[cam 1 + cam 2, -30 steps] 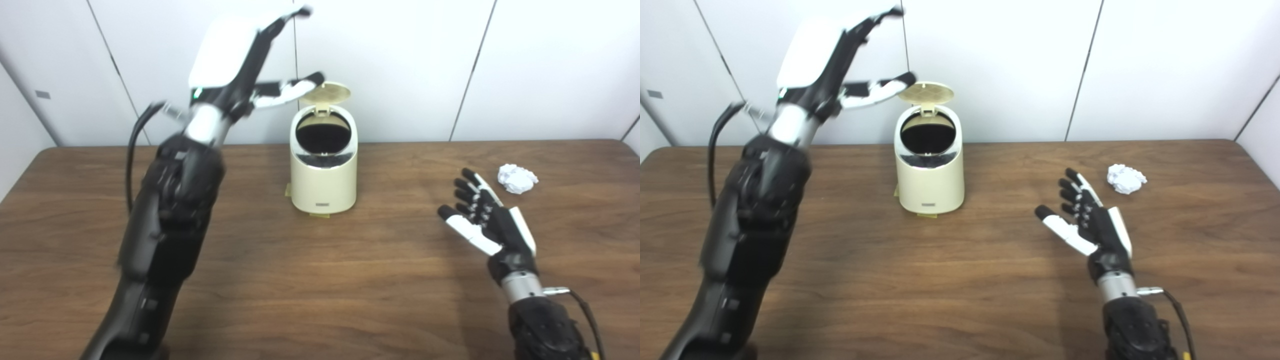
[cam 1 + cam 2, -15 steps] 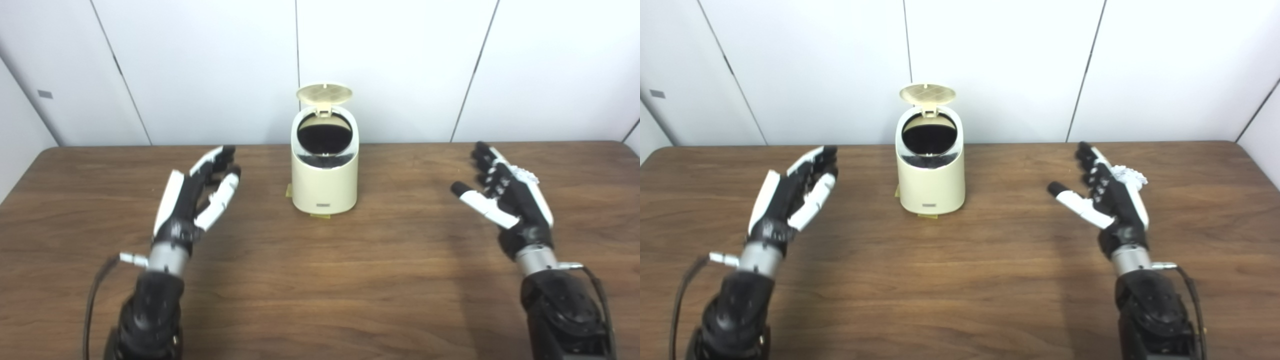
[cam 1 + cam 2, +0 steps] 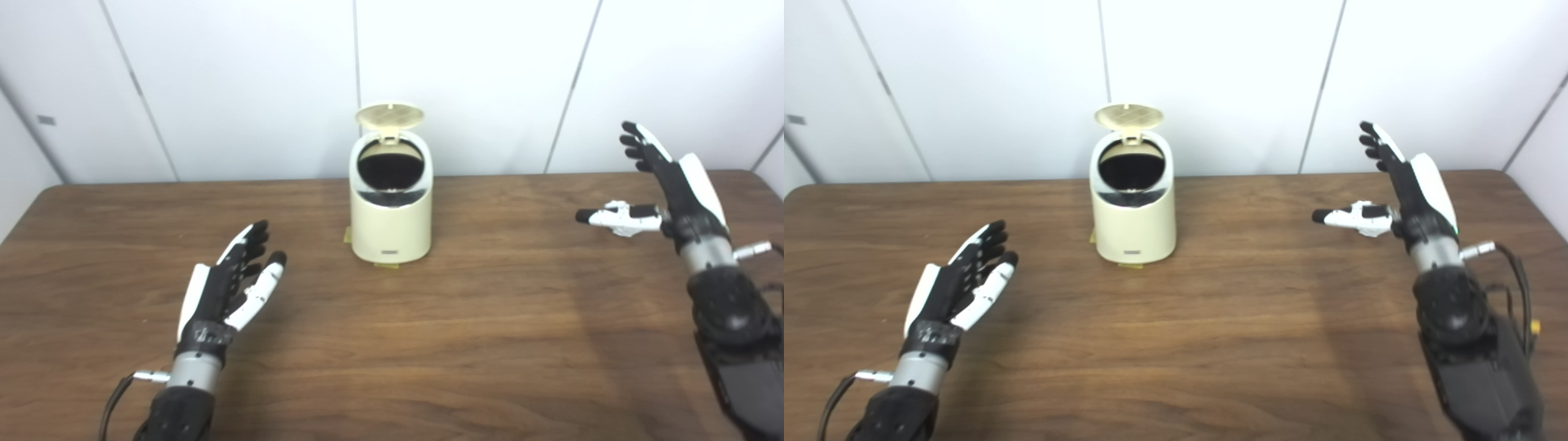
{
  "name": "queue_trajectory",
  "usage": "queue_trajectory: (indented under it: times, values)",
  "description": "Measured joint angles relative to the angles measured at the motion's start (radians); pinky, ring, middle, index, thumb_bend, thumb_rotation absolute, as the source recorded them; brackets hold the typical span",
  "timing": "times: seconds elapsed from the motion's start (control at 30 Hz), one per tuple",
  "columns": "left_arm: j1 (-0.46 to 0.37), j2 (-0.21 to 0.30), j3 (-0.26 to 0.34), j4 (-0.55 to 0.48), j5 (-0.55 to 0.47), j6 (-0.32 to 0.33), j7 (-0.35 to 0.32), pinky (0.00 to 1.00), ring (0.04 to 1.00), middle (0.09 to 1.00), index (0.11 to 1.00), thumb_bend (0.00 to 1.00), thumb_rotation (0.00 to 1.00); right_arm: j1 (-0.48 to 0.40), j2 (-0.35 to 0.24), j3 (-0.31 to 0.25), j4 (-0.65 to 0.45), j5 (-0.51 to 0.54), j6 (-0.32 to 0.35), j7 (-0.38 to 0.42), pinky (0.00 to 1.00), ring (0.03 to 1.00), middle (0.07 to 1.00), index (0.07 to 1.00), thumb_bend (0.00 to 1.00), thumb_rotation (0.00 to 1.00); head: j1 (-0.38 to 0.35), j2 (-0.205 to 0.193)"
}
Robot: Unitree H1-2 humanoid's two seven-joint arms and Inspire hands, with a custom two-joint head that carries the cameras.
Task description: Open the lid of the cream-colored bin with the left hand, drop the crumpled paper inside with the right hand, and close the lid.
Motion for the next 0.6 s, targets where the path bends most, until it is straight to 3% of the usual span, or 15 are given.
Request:
queue_trajectory:
  times: [0.17,0.33,0.47,0.6]
  values:
    - [0.004,0.036,0.0,0.0,-0.022,0.006,-0.005,0.86,0.888,0.904,0.956,0.57,0.49,-0.032,-0.006,0.026,0.108,-0.074,0.037,0.002,0.79,0.882,0.891,0.88,0.96,0.1,-0.039,0.0]
    - [0.02,0.067,0.004,0.0,-0.058,0.006,-0.012,0.87,0.893,0.907,0.96,0.54,0.43,-0.074,-0.006,0.044,0.219,-0.096,0.072,0.01,0.77,0.854,0.874,0.872,0.98,0.11,-0.107,0.0]
    - [0.035,0.082,0.009,-0.014,-0.082,0.02,-0.028,0.85,0.883,0.9,0.954,0.54,0.45,-0.135,-0.006,0.061,0.316,-0.114,0.141,0.024,0.73,0.839,0.87,0.867,0.98,0.15,-0.134,-0.005]
    - [0.035,0.105,0.015,-0.036,-0.098,0.024,-0.03,0.84,0.879,0.902,0.949,0.51,0.41,-0.165,-0.005,0.075,0.37,-0.12,0.151,0.024,0.73,0.829,0.863,0.854,0.96,0.15,-0.147,-0.009]
